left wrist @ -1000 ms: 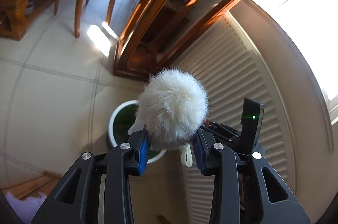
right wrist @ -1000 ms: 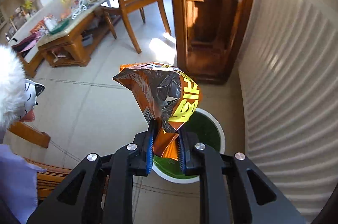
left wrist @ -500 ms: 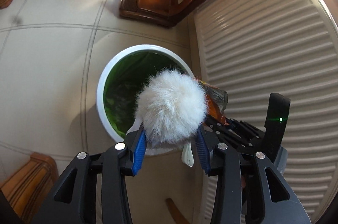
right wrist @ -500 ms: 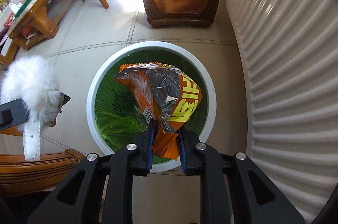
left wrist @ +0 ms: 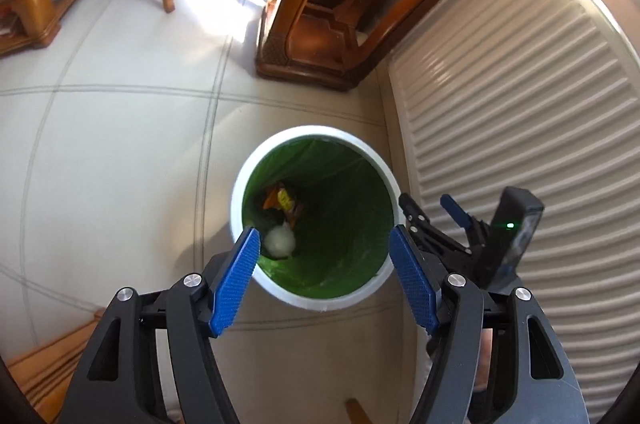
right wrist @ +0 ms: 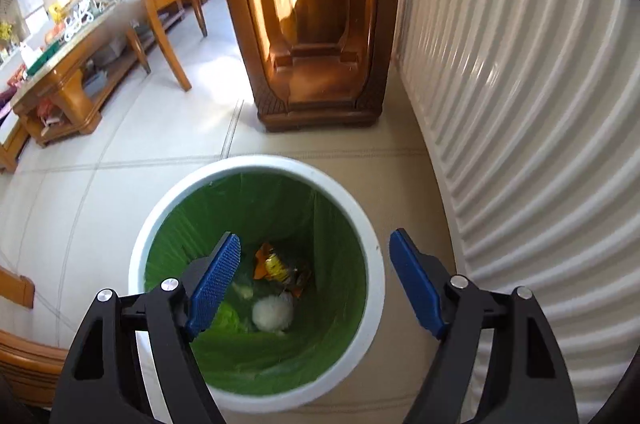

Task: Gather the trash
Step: 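Open both grippers to drop the pompom and snack bag into the bin, then move both tools back from the bin to the table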

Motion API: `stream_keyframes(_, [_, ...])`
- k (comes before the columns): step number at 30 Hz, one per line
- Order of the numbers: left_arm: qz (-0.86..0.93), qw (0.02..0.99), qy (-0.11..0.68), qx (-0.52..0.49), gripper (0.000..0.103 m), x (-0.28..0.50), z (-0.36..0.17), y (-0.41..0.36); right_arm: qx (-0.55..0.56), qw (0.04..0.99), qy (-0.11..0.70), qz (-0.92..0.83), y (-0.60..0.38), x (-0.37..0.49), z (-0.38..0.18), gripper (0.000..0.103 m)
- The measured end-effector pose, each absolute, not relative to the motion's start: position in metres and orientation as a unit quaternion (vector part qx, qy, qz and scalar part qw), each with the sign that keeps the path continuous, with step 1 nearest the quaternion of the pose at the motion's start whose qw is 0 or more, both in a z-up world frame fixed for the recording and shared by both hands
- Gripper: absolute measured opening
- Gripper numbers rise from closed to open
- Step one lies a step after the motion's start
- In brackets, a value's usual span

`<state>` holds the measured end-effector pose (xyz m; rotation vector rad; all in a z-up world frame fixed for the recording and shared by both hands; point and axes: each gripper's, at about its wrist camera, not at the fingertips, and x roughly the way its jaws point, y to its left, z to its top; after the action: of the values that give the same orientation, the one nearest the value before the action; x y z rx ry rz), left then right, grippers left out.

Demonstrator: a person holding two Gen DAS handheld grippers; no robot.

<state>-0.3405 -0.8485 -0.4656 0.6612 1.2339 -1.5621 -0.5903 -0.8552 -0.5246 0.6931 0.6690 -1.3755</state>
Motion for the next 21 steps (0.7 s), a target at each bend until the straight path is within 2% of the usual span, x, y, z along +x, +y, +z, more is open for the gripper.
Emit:
stream_keyframes(4, [-0.666, 0.540, 0.453, 0.245, 0.067, -0.319, -0.398, -0.803, 0.285, 0.679, 0.262, -0.623, -0.874, -0.612, -0.564, 0.077])
stream_keyframes(6, [-0.668, 0.560, 0.425, 0.243, 0.076, -0.309, -0.368, -0.775, 0.290, 0.673, 0.253, -0.631, -0.885, -0.624, -0.581, 0.076])
stream_keyframes(8, [-0.664, 0.582, 0.404, 0.239, 0.090, -0.301, -0.342, -0.747, 0.299, 0.670, 0.233, -0.639, -0.896, -0.636, -0.590, 0.076])
stream_keyframes(9, [-0.662, 0.592, 0.394, 0.237, 0.091, -0.297, -0.331, -0.734, 0.300, 0.670, 0.219, -0.642, -0.900, -0.640, -0.590, 0.076])
stream_keyframes(17, [-0.628, 0.637, 0.366, 0.255, 0.092, -0.282, -0.283, -0.675, 0.350, 0.707, 0.162, -0.593, -0.929, -0.639, -0.589, 0.076])
stream_keyframes(21, [-0.624, 0.651, 0.344, 0.262, 0.092, -0.283, -0.268, -0.667, 0.348, 0.731, 0.164, -0.563, -0.925, -0.602, -0.587, 0.076])
